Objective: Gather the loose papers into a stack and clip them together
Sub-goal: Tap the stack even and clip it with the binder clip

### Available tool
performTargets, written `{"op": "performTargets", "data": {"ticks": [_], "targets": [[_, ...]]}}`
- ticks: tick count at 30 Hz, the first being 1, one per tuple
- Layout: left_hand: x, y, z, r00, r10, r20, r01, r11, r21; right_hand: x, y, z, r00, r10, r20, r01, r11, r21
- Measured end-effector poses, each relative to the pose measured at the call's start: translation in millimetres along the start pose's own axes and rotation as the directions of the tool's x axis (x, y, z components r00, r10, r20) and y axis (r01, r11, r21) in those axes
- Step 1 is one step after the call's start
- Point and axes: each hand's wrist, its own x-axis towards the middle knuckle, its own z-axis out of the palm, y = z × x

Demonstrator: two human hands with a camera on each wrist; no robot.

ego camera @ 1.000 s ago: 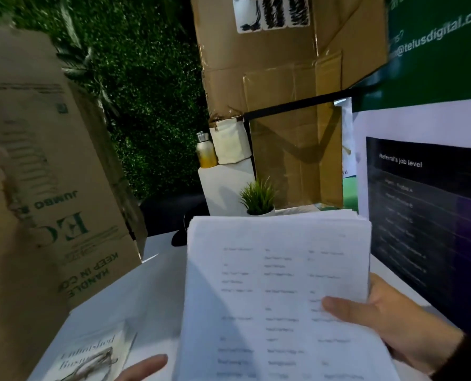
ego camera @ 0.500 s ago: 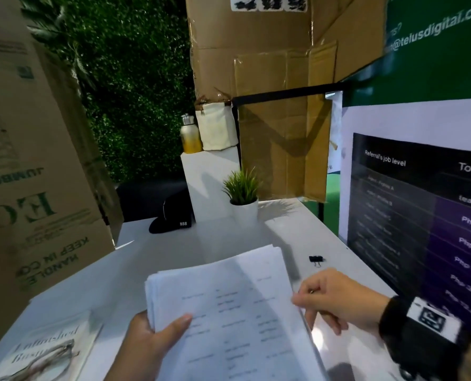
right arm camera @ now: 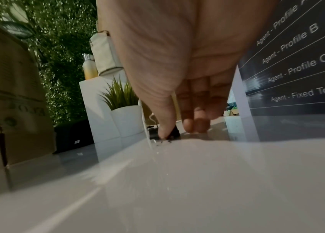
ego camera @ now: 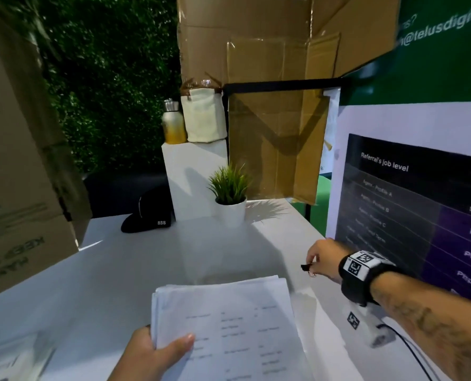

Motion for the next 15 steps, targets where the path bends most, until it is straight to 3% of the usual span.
{"op": "performTargets", "data": {"ticks": [5,10,15], "targets": [[-1,-8,-3,0.994,-0.041,0.097,0.053,0.991,-0.120,5,-6,3,0.999,-0.048,0.005,0.047,0.996,0.076],[0,-15,-1,0.984,-0.074,0.162,0.112,0.965,-0.239,-3,-13,1,0.976,0.056,0.213,-0.124,0.939,0.322],[-4,-14,-1,0.983,-0.065,0.169,0.105,0.965,-0.240,-4,-9,8,0.980,0.144,0.135,-0.191,0.864,0.465]]}}
